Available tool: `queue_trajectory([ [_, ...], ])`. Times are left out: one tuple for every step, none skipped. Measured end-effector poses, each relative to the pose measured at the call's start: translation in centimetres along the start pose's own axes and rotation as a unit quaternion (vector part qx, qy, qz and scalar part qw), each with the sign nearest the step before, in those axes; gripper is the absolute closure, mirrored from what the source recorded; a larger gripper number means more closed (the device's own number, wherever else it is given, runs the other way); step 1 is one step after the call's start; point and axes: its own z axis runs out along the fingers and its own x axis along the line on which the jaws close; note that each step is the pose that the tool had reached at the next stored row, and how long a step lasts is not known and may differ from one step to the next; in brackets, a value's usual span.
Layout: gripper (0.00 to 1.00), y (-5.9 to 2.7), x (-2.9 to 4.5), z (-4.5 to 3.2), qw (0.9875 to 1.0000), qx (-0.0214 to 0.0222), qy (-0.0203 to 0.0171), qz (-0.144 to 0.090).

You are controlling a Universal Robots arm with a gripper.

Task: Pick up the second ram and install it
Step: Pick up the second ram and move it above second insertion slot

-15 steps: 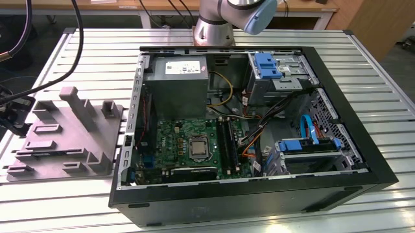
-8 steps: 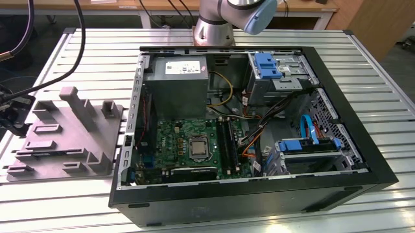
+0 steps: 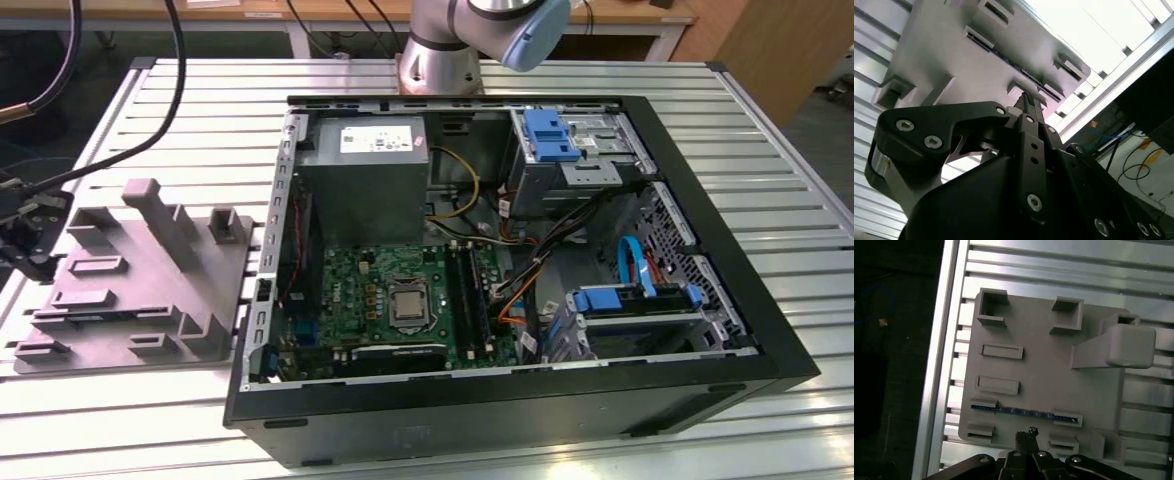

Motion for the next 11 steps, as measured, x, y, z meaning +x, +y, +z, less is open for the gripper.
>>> queue_trajectory([
  [0.9, 0.0, 0.0, 0.01, 1.0, 0.0002, 0.0004, -0.009],
  [0.9, 0.0, 0.0, 0.01, 0.9998, 0.0004, 0.0008, -0.018],
  [0.9, 0.0, 0.0, 0.02, 0.9996, 0.0006, 0.0011, -0.027],
  [0.9, 0.0, 0.0, 0.03, 0.9994, 0.0008, 0.0015, -0.036],
  [0.9, 0.0, 0.0, 0.03, 0.999, 0.0011, 0.0019, -0.045],
  [0.9, -0.01, 0.0, 0.04, 0.9985, 0.0013, 0.0023, -0.054],
  [0.9, 0.0, 0.0, 0.05, 0.998, 0.0015, 0.0026, -0.064],
  [0.9, -0.01, 0.0, 0.06, 0.9974, 0.0017, 0.003, -0.073],
  [0.9, -0.01, -0.01, 0.07, 0.9967, 0.002, 0.0034, -0.082],
  [0.9, -0.01, -0.01, 0.08, 0.9959, 0.0022, 0.0038, -0.091],
  [0.9, -0.01, -0.01, 0.1, 0.995, 0.0024, 0.0041, -0.099],
])
